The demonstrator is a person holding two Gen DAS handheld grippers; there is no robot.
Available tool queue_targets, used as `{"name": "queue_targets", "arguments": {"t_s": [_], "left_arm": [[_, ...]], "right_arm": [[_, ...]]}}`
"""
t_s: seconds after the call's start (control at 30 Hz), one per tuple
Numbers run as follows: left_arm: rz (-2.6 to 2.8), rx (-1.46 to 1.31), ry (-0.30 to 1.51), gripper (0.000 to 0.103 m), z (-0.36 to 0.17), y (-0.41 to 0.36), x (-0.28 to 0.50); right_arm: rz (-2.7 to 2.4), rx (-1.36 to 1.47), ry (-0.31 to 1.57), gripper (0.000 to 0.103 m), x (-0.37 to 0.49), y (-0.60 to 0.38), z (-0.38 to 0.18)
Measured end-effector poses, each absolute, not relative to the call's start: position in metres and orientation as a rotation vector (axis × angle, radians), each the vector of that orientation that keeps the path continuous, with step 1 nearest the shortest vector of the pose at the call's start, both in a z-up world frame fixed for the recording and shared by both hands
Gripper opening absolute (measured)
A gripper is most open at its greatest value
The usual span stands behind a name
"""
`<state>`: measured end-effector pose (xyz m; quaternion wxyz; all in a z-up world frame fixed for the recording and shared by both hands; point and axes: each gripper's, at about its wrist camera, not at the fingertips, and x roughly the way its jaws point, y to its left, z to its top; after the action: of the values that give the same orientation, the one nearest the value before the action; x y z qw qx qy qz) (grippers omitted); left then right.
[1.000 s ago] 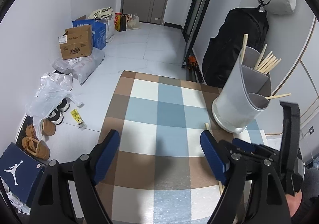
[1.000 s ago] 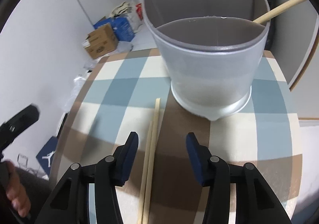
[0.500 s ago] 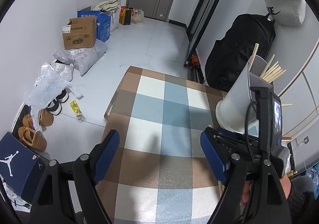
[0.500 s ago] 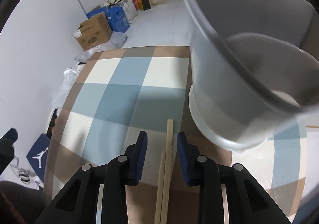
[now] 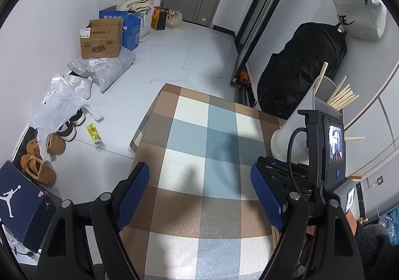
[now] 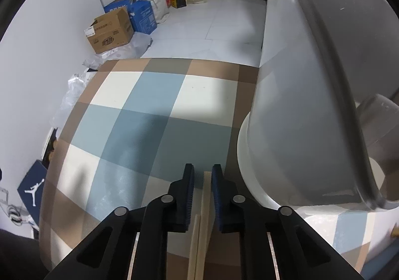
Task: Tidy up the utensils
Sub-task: 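Close the right gripper on a stick lying beside the holder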
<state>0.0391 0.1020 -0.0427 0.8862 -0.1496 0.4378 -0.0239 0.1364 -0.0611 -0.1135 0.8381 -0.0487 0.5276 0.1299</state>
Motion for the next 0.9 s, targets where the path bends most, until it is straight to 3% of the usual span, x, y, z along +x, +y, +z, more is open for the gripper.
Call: {"name": "queue_targets", "arguments": {"t_s": [0.43, 0.9], "left_arm": [[-0.036, -0.294, 0.919, 0.079, -0.049, 0.103, 0.042], [-0.114, -0.244, 1.003, 0.080, -0.064, 0.075, 0.045]], "right_arm": [[0.274, -0.111, 1.011, 0.005, 0.118, -0.066, -0.096], [0.334, -0.036, 0.743, 0.005, 0.060, -0.105, -0.025]]}}
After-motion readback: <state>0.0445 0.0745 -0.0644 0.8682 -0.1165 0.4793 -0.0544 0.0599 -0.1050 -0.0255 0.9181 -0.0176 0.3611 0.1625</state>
